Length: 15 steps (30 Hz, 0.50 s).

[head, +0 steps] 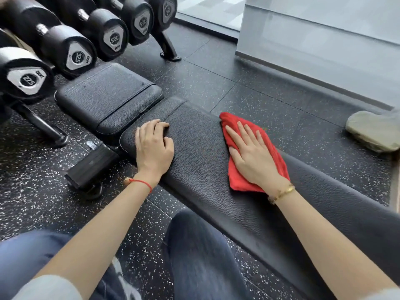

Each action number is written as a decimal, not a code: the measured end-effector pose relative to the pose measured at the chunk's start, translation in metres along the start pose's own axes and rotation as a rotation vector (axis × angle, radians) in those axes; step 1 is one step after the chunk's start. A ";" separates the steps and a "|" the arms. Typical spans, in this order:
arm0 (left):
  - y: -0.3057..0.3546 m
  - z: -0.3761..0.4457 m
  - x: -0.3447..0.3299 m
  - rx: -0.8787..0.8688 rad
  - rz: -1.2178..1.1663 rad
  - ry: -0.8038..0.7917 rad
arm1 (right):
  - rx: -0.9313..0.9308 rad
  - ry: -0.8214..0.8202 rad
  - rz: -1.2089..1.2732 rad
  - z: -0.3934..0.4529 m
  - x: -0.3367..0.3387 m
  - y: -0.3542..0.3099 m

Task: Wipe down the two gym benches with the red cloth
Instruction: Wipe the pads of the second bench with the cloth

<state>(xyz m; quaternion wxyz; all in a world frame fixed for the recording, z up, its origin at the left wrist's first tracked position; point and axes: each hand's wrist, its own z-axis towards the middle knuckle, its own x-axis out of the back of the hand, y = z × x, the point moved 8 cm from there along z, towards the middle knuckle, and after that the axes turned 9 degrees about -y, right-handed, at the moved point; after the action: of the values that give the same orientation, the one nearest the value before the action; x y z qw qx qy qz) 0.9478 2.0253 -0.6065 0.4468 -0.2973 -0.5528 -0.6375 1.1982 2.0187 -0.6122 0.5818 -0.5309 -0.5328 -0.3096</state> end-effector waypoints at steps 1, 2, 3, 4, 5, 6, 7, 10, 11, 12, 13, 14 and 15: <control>0.000 0.000 0.000 -0.003 0.002 -0.002 | 0.008 -0.001 0.002 0.015 0.000 -0.010; 0.001 0.000 0.000 -0.007 0.005 -0.003 | 0.019 0.000 0.000 0.027 -0.001 -0.021; 0.000 0.001 0.000 -0.009 0.008 -0.002 | 0.032 0.000 -0.002 0.037 -0.003 -0.032; 0.000 0.002 0.000 -0.008 0.009 0.000 | 0.044 0.004 -0.005 0.045 -0.005 -0.043; -0.001 0.002 -0.001 -0.006 0.008 0.002 | 0.057 0.011 -0.009 0.050 -0.007 -0.052; -0.002 0.002 -0.001 -0.003 0.007 0.001 | 0.066 0.020 -0.013 0.052 -0.009 -0.060; -0.003 0.001 -0.002 -0.003 0.009 -0.005 | 0.072 0.029 -0.016 0.053 -0.012 -0.066; -0.004 0.002 -0.001 -0.043 0.013 -0.037 | 0.080 0.035 -0.016 0.048 -0.018 -0.075; -0.005 0.004 0.001 -0.066 0.015 -0.047 | 0.079 0.035 -0.017 0.046 -0.021 -0.077; -0.008 0.008 0.004 -0.091 0.019 -0.053 | 0.075 0.036 -0.017 0.045 -0.022 -0.078; -0.012 0.012 0.009 -0.118 0.018 -0.052 | 0.068 0.039 -0.016 0.045 -0.023 -0.080; -0.019 0.018 0.015 -0.143 0.008 -0.044 | 0.058 0.043 -0.013 0.047 -0.024 -0.083; -0.029 0.025 0.022 -0.164 -0.005 -0.033 | 0.049 0.048 -0.009 0.051 -0.024 -0.086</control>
<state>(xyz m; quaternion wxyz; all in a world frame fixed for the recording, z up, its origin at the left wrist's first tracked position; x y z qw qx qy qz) 0.9094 2.0441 -0.5949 0.4101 -0.3417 -0.5069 -0.6768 1.0977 2.0408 -0.6170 0.6057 -0.5065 -0.5286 -0.3118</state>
